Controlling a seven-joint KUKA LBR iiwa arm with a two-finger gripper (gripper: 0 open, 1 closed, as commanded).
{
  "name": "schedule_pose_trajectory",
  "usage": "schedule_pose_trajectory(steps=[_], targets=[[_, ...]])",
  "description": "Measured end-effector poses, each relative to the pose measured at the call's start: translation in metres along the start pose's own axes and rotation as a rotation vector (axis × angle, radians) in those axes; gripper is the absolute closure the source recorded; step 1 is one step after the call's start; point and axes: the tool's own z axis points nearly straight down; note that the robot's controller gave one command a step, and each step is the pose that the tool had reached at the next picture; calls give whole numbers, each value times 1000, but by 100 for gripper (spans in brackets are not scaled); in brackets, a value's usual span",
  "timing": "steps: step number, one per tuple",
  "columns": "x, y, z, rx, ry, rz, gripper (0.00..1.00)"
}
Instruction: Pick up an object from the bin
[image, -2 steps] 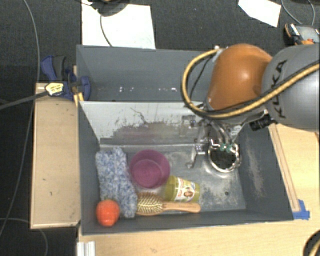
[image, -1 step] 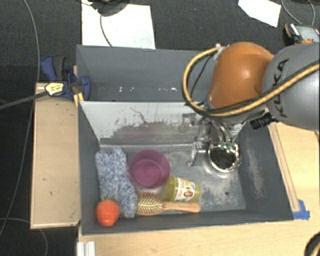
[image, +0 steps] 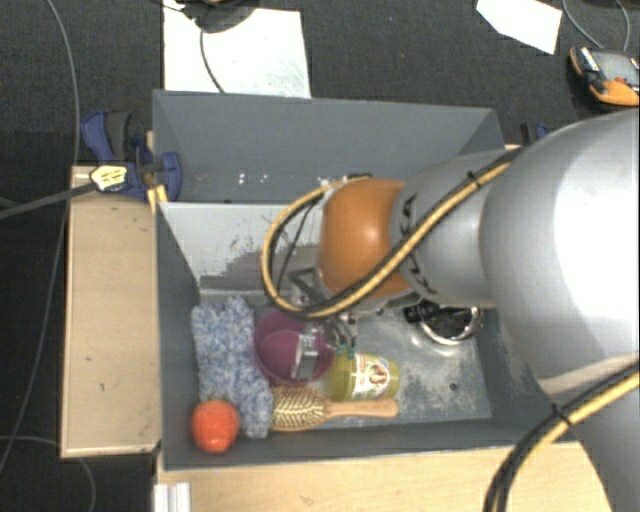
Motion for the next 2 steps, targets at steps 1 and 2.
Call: schedule_pose_trajectory(steps=[1,2], targets=[[-27,16,-85,3,8,-277,0],[30,-27,-25,2,9,-313,0]])
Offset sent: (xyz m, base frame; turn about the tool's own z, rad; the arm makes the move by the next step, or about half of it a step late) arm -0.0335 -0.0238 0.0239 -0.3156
